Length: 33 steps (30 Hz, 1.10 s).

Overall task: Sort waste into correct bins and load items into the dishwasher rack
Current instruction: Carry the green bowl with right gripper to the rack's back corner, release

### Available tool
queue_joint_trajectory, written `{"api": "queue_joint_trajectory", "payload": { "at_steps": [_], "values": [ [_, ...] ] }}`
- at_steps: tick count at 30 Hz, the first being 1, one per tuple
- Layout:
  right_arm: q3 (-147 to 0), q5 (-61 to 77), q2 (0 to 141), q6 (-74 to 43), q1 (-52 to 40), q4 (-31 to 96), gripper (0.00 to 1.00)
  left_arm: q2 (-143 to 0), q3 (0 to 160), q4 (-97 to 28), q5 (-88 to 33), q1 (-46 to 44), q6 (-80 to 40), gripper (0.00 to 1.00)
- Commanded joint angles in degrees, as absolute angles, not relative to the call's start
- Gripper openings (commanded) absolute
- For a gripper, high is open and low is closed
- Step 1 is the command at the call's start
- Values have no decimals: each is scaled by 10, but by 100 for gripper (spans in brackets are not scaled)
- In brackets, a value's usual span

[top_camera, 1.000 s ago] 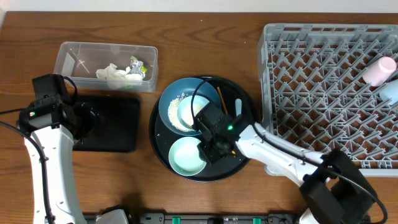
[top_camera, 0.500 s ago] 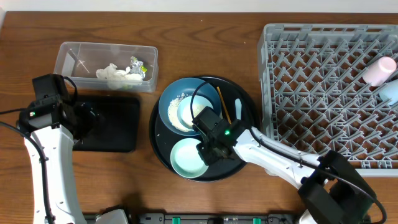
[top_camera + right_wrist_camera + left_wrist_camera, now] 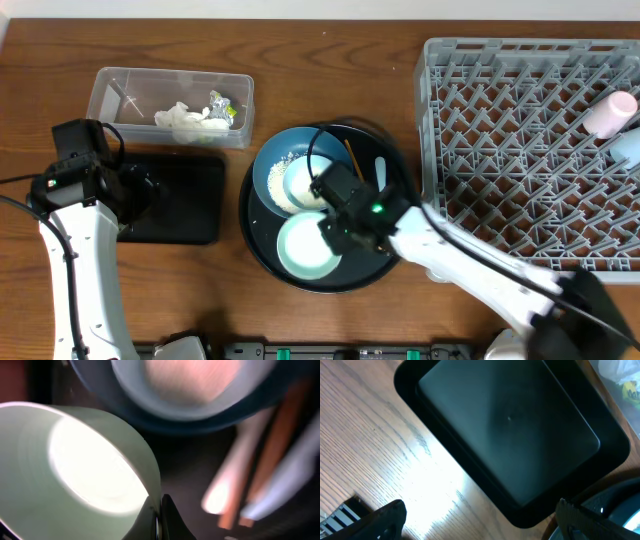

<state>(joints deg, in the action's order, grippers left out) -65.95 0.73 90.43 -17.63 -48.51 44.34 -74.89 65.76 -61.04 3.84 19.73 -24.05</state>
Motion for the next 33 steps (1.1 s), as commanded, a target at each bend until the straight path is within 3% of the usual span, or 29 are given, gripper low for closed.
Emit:
{"api": "queue_joint_trajectory", "payload": {
  "at_steps": [1, 7, 9, 22, 33],
  "values": [
    [-700, -136, 849, -135, -472, 461, 1, -752, 657, -610, 45, 200, -246, 96],
    [-706, -401, 790, -49, -389, 434, 1, -752, 657, -610, 45, 200, -245, 96],
    [-706, -434, 782, -9, -348, 403, 1, -752, 657, -610, 45, 200, -245, 96],
    [-706, -435, 809, 149, -39, 143, 1, -752, 657, -610, 45, 200, -246, 96],
    [-706, -476, 907, 290, 82, -46, 1, -752, 657, -610, 45, 200, -246, 96]
  ]
}}
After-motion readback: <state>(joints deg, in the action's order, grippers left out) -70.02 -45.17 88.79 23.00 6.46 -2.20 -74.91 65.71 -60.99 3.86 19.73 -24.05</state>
